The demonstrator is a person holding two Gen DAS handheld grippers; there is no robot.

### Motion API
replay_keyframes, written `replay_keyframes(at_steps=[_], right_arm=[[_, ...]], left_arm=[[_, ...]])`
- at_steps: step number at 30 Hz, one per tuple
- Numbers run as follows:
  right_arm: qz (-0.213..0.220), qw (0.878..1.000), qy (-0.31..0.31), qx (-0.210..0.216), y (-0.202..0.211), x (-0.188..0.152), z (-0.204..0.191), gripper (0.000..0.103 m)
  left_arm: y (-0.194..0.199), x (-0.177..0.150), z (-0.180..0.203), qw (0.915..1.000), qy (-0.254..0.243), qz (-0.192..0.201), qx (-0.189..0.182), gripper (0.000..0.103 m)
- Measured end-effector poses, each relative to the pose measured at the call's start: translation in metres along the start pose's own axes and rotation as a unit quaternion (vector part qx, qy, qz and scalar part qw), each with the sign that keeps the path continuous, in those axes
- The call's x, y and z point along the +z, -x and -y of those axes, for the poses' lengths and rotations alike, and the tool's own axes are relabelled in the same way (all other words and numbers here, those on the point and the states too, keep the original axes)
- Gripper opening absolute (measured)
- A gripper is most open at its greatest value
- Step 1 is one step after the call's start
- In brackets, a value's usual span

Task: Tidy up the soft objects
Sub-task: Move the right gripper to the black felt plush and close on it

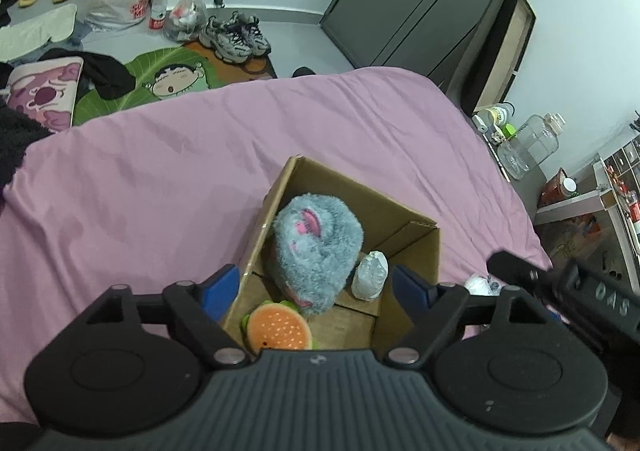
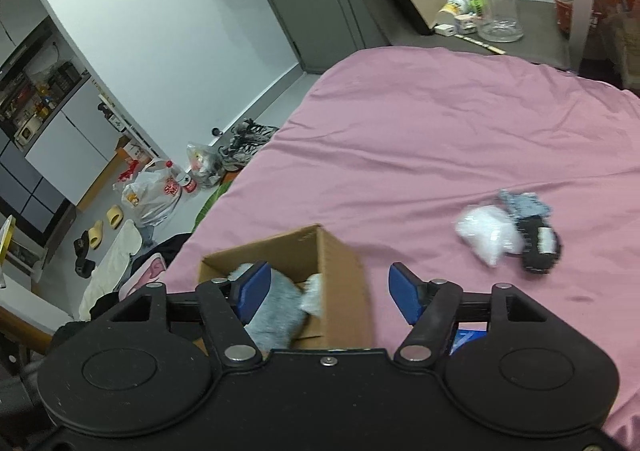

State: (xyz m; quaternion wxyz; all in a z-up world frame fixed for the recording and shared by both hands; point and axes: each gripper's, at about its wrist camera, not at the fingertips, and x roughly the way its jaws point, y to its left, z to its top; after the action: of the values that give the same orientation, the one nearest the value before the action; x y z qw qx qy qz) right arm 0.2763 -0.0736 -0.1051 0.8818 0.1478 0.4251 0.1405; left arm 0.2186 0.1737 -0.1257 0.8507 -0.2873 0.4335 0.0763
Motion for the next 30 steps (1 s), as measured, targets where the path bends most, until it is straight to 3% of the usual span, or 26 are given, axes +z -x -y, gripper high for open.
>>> replay_keyframes(at_steps=[7, 12, 30], right_arm=[[0.000, 1.000, -0.006, -0.001, 0.011, 0.001, 0.029, 0.065], [0.002, 1.000, -0.015, 0.000, 0.018, 0.000, 0.049, 0.072], [0.007, 0.998, -0.060, 0.017, 0.027, 0.004, 0.129, 0.071]], left_arm=[[0.002, -0.006, 0.025, 0.9998, -0.022, 0.000, 0.004, 0.084], [0.002, -0.012, 0.044, 0.9992, -0.039, -0.001, 0.004, 0.084], [-0.001, -0.041, 0.111, 0.9965, -0.083, -0.005, 0.013, 0.084]])
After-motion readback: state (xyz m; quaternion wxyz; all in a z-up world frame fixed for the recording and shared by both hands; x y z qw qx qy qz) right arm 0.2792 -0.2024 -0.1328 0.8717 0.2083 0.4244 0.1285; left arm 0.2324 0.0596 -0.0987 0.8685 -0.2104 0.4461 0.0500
